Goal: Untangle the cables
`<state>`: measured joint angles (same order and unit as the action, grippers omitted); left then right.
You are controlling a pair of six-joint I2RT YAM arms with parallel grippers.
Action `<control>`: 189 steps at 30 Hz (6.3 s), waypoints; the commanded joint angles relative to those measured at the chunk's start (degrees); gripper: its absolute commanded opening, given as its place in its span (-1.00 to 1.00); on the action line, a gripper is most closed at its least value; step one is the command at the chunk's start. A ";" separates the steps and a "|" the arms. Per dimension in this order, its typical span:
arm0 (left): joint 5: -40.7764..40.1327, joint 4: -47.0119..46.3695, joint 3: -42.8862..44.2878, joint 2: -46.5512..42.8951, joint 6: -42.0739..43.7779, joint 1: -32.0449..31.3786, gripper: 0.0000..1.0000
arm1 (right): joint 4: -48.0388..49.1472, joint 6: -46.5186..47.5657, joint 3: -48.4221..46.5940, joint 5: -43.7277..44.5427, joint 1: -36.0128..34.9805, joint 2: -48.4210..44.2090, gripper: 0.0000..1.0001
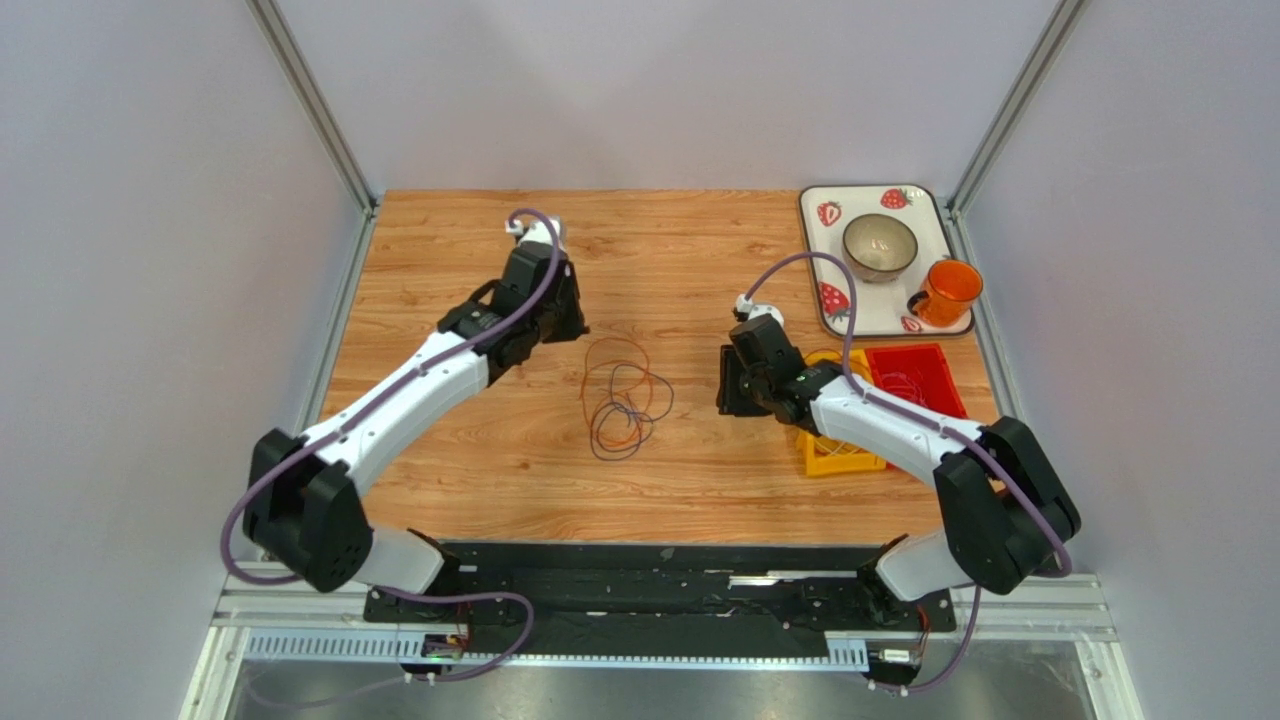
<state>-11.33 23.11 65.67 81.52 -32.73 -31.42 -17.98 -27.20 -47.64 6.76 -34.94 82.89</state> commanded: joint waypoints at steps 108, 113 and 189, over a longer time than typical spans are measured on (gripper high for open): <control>19.16 -11.86 25.50 -20.16 23.42 -14.90 -1.00 | 7.12 2.42 10.55 -6.79 1.54 -22.85 0.04; 18.10 -17.56 2.43 -24.82 15.08 -14.90 -1.00 | -5.11 1.36 5.98 2.54 1.63 -30.76 0.08; -6.16 -26.63 -46.33 -22.89 -9.37 -16.48 -0.50 | -21.23 -42.58 -30.15 0.88 -10.59 26.70 0.22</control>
<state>-17.04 -0.71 20.21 60.53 -41.95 -47.66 -39.00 -66.37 -76.88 3.64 -45.60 109.49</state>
